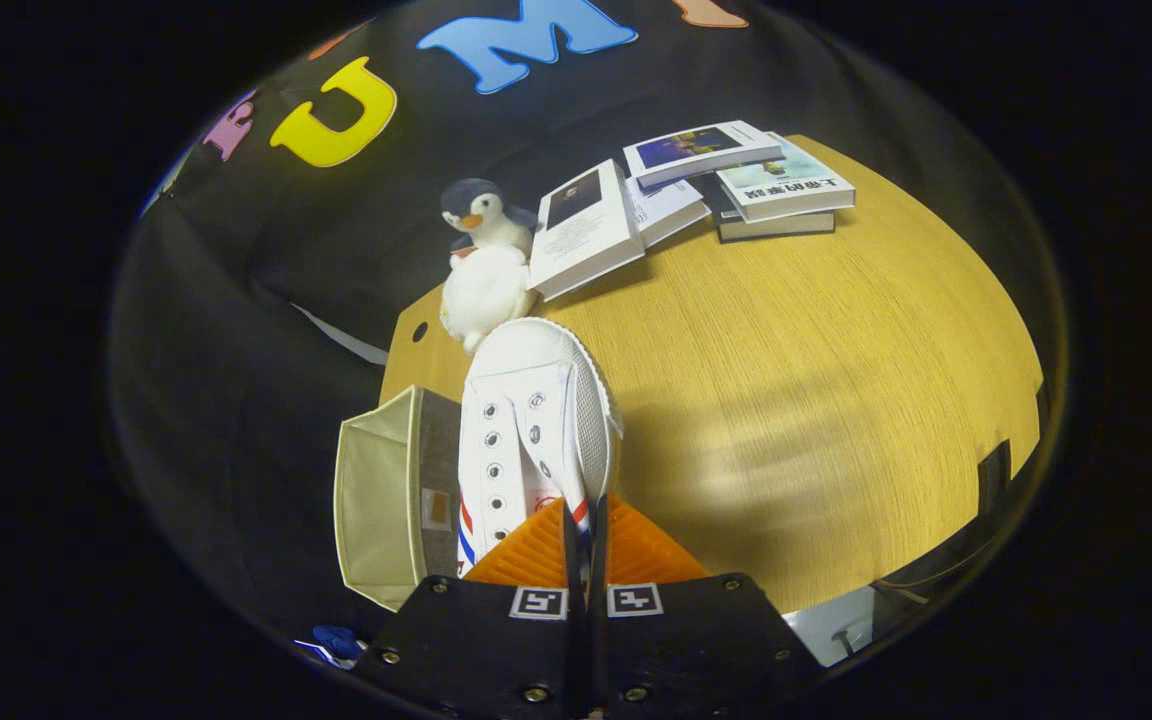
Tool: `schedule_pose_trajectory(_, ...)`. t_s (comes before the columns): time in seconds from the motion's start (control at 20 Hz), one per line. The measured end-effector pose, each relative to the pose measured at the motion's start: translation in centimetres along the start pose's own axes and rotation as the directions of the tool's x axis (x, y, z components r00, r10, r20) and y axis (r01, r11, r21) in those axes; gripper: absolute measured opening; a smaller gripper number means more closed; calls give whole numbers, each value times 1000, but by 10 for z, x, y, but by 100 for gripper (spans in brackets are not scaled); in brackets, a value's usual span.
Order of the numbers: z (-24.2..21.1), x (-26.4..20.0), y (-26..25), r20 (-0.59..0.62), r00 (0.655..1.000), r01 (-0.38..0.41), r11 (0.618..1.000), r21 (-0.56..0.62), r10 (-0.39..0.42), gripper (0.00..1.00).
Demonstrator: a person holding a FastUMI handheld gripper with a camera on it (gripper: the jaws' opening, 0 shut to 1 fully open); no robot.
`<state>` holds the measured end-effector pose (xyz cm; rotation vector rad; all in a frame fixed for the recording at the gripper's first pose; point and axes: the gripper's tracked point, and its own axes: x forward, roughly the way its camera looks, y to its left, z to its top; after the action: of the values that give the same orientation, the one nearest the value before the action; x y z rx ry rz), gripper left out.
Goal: Open the storage box then place both shoes into the box .Put the left shoe in first, then the right shoe, with the right side of both shoes facing outward in a uniform manner.
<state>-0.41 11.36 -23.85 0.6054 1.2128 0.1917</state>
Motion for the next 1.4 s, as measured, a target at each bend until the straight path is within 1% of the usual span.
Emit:
schedule_pose_trajectory(0.2, 2, 1, 39, 10, 1000, -25, 999, -38, 25, 0)
schedule_pose_trajectory(0.45, 1, 9, 85, 10, 998, -67, 997, -45, 67, 0)
schedule_pose_trajectory(0.85, -18, 32, 143, -27, 995, -98, 993, -71, 96, 0)
schedule_pose_trajectory(1.05, -34, 46, 155, -58, 995, -81, 992, -99, 75, 0)
schedule_pose_trajectory(1.2, -50, 56, 155, -78, 996, -43, 991, -125, 34, 0)
schedule_pose_trajectory(1.4, -56, 70, 150, -77, 997, 5, 993, -116, -14, 0)
